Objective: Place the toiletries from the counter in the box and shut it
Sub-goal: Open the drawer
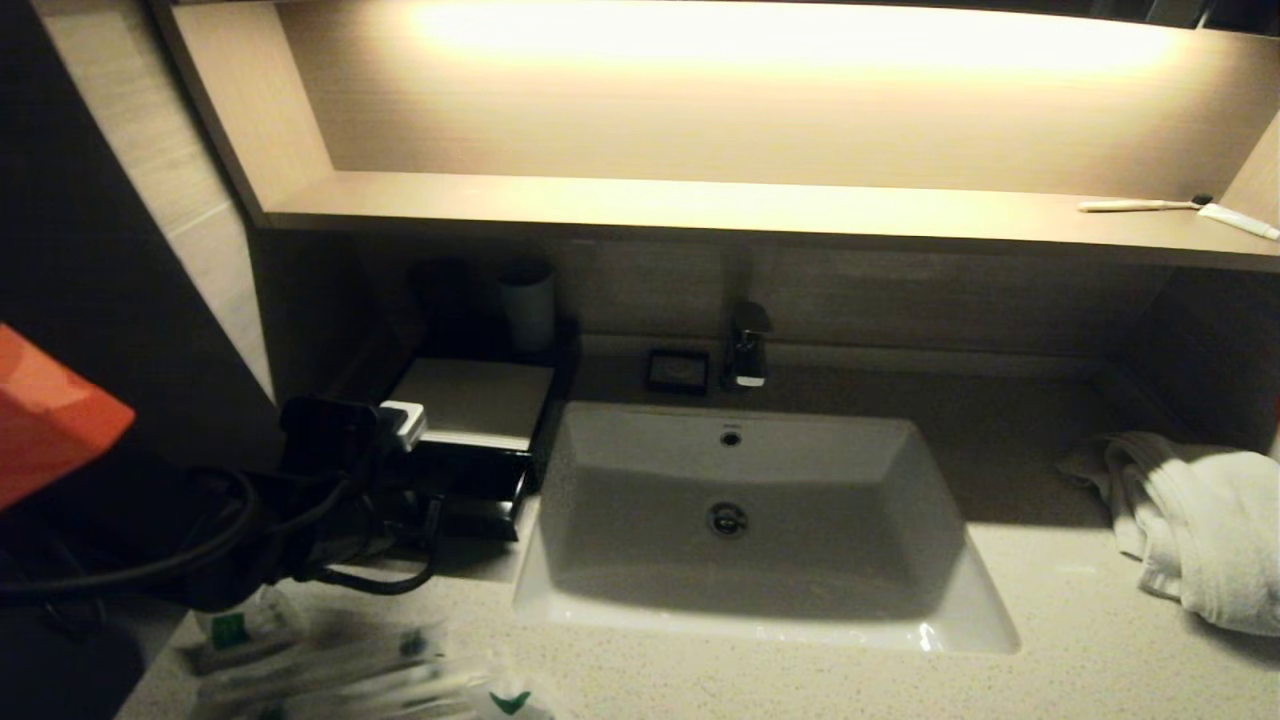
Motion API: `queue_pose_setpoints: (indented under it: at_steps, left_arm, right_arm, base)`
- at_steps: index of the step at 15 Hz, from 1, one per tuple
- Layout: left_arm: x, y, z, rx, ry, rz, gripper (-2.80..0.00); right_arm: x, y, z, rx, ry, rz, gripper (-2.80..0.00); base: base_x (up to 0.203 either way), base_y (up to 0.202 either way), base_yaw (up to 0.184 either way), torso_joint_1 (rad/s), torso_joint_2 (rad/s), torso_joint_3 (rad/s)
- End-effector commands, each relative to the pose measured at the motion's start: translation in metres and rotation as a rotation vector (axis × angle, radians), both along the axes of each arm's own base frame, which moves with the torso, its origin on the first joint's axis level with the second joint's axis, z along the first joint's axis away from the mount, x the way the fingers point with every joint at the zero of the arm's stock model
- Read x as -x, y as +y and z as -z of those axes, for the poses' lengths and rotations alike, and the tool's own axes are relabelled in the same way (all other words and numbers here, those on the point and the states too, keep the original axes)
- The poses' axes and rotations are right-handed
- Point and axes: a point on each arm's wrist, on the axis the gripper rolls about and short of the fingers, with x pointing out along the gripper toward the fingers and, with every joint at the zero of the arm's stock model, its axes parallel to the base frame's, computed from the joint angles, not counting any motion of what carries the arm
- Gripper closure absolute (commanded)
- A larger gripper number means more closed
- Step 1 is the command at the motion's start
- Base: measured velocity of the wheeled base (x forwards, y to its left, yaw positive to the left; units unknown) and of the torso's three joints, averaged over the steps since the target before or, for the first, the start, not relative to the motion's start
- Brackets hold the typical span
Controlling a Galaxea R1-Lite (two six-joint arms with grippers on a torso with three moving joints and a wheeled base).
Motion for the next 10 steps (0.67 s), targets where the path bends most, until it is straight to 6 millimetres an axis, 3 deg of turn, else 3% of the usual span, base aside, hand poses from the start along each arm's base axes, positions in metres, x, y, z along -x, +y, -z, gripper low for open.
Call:
queue_pose_setpoints:
  at_steps: [1,10]
  left_arm:
    - [0.001,0.0,-0.002,-0.006,-0.003,0.004,0.0]
    - [0.015,0.003,-0.015,-0.055,0.048,0.038,0.0]
  right_arm:
    - [0.0,0.0,0.0,0.0,0.0,0.0,0.0]
    - [0.0,0.0,0.0,0.0,0.0,0.0,0.0]
  base:
    - [0.0,0.0,0.0,0.0,0.0,0.0]
    - [0.0,0.0,0.0,0.0,0.0,0.0]
